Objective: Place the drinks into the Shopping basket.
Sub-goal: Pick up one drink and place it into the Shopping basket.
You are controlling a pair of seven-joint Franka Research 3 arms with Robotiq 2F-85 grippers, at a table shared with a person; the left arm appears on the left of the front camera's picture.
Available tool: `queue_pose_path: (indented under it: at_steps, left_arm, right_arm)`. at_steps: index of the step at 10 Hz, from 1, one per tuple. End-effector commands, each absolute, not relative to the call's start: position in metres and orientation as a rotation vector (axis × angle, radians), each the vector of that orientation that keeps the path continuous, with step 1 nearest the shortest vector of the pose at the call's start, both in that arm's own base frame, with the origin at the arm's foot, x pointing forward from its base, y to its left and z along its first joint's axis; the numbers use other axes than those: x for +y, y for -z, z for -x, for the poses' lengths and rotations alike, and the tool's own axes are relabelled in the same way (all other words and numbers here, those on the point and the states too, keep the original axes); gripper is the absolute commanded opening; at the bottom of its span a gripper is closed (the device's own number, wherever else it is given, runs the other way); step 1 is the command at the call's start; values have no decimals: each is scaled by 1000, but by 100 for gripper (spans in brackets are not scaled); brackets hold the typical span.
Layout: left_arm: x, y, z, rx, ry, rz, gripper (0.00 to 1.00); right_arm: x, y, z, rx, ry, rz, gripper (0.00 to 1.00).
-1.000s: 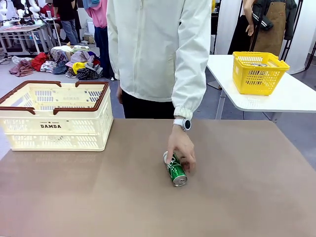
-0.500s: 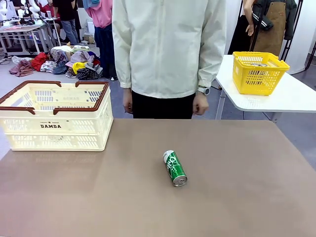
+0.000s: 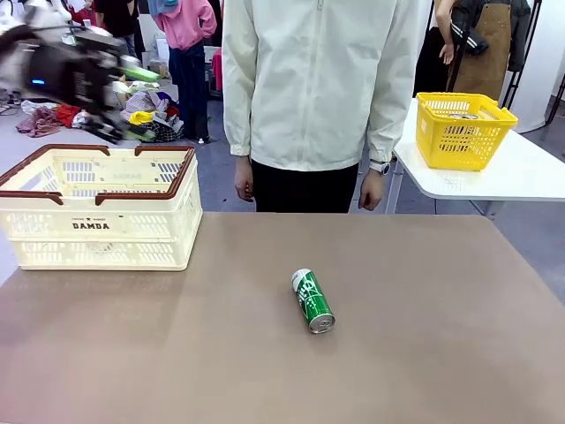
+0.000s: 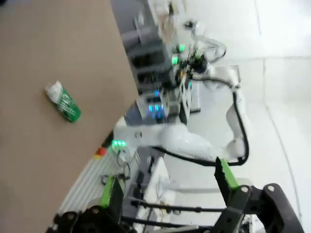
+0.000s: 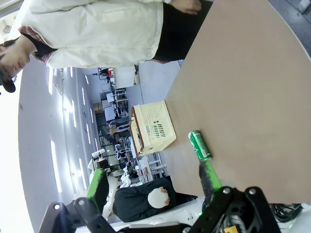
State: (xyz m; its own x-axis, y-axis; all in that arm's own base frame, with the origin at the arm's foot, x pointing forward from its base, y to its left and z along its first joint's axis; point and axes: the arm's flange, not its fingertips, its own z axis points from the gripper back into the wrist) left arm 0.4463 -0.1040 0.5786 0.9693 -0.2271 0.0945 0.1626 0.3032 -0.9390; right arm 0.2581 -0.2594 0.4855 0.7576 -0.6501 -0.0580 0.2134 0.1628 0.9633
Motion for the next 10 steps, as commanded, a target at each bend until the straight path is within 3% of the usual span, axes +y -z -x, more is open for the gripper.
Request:
queue_pose_path:
  at_steps: [1,4,6,10]
  left_arm:
    - [-157,-558,-463,247,292,1120,100]
    - [-223,-486,-451,531,287,992,100]
    - [-238,-488,-443,452,305,1051,100]
    - [-238,-488,-443,452,305,1051,100]
  right_arm:
    - [-261,-487,-258,-428,614,-1267,100]
    - [-261,-487,-258,-428,614,-1267,100]
    - [-261,-487,-258,-428,614,-1267,100]
    - [-261,-487,-258,-428,614,-1267,100]
